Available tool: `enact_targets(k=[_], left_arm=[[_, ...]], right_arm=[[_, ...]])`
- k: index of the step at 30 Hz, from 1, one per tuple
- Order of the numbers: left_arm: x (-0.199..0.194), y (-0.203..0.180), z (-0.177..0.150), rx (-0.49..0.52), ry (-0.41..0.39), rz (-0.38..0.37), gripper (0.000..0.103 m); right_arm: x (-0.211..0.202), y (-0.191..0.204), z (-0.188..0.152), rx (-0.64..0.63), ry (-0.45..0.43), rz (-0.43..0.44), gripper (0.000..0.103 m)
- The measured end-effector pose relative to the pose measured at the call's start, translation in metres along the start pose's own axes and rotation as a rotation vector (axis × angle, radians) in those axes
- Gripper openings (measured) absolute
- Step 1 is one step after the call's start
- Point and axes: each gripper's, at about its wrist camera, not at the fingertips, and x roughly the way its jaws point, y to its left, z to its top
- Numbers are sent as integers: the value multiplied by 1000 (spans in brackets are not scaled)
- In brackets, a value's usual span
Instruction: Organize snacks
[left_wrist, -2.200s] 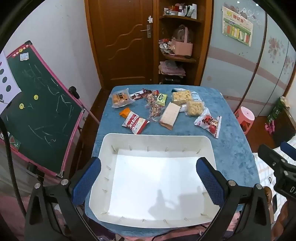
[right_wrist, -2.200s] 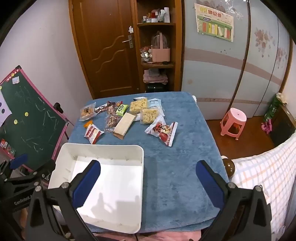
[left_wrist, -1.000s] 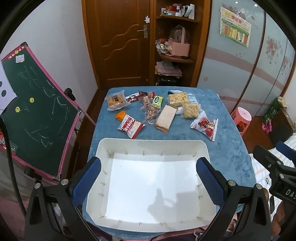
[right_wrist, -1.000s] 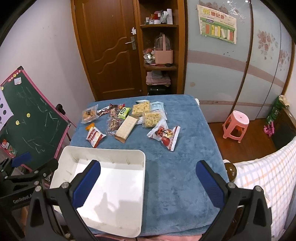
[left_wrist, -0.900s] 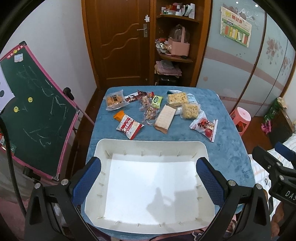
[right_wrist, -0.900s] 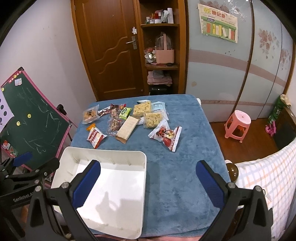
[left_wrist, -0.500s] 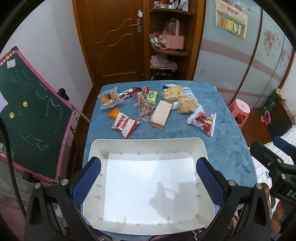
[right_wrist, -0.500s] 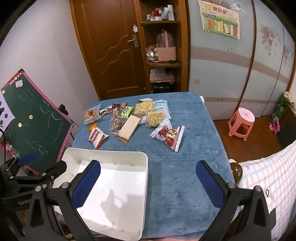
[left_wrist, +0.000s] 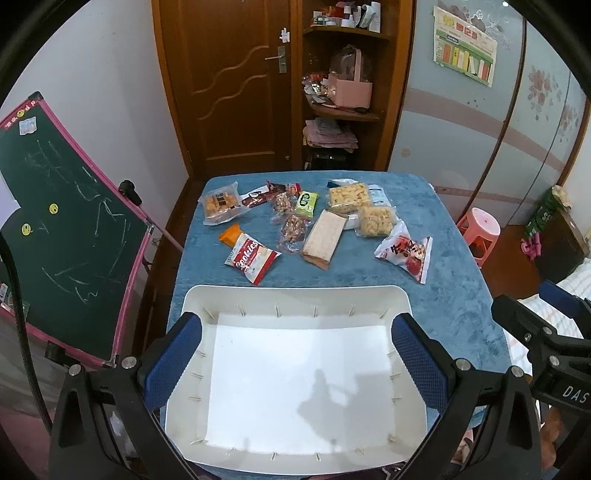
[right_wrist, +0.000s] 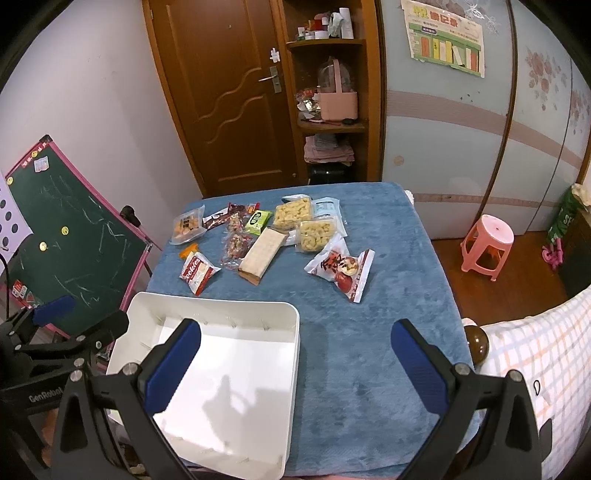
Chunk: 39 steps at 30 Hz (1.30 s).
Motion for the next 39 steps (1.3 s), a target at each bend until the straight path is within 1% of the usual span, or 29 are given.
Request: enact_targets(k=[6, 10, 13, 18, 20, 22, 25, 27, 30, 31, 32, 35, 36, 37, 39], left_arm=[[2, -2, 6, 19, -10, 12, 102], [5, 3, 20, 40, -29, 36, 102], [5, 10, 41, 65, -48, 65, 102], [5, 24, 88, 97, -109, 135, 102], [10, 28, 106, 96, -117, 140, 102], [20, 29, 122, 94, -110, 133, 102], [48, 22, 141, 107, -69, 110, 102], [75, 12, 149, 131, -33, 95, 102], [128, -6, 156, 172, 43, 102, 102], [143, -11, 155, 181, 65, 103, 102], [164, -16, 155, 190, 102, 102, 102], [219, -31, 144, 186, 215, 43, 102], [234, -34, 140, 185, 245, 27, 99], [250, -38, 136, 186, 277, 18, 98], [283, -45, 125, 185, 340, 26, 97]], right_arm=[[1, 3, 7, -46, -21, -29, 103], [2, 1, 16, -89, -42, -55, 103], [2, -4, 28, -117, -64, -81, 103], [-3, -22, 61, -128, -122, -122, 103], [-2, -30, 75, -125, -136, -129, 103], [3, -38, 88, -125, -143, -116, 103], [21, -51, 101, -112, -114, -96, 103], [43, -59, 108, -107, -77, -81, 103], [82, -68, 114, -116, -13, -63, 103], [98, -71, 114, -117, 16, -55, 103], [112, -73, 112, -116, 33, -54, 103], [154, -80, 105, -124, 83, -76, 102], [167, -83, 102, -121, 96, -84, 101], [178, -86, 99, -117, 105, -90, 98], [202, -90, 92, -113, 139, -88, 95]])
